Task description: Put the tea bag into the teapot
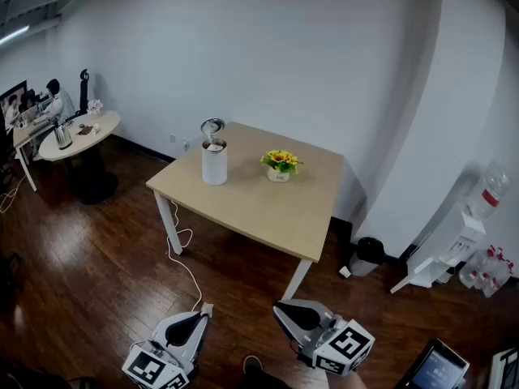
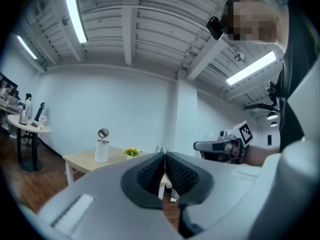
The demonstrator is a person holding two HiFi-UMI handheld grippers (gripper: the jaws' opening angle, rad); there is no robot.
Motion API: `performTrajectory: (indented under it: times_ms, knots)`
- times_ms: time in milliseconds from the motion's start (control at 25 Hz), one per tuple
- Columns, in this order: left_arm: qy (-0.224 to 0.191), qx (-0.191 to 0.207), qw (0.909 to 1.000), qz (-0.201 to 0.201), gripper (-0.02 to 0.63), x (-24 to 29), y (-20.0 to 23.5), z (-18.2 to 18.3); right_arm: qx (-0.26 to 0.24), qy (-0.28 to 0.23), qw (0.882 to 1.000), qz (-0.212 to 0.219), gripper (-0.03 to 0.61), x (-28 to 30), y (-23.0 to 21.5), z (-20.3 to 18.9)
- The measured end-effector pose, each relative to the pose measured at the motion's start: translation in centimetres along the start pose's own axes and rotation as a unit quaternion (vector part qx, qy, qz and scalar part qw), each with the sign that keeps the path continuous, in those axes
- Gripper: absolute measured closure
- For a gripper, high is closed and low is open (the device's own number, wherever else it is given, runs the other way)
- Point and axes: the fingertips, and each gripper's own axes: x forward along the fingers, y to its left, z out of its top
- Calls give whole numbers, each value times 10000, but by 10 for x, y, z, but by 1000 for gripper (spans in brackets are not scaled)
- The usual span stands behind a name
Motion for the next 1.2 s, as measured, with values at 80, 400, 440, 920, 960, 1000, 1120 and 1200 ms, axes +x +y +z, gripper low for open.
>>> performTrajectory:
  times_ms: [80,400,440,920,960,1000,1120,1200]
  knots:
    - [22,34,10000,0,603,15,6,0,27,-13,10000,0,577,8,-19,3]
    - [10,195,9997,175,603,83,41,14,52,-68,9998,178,577,42,-91,19]
    - [15,194,9996,192,603,91,43,15,50,-71,9998,206,577,45,-99,19]
    - [118,253,9988,411,603,155,71,17,103,73,9969,777,577,76,-152,9]
    - [141,268,9988,391,603,157,72,18,139,51,9969,779,577,79,-154,9]
    - [163,270,9988,381,603,159,75,18,184,30,9969,761,577,82,-156,9]
    - [247,205,9988,376,603,166,87,13,252,15,9971,717,577,89,-165,5]
    - [313,145,9988,351,603,172,98,8,215,72,9973,695,577,96,-173,-1]
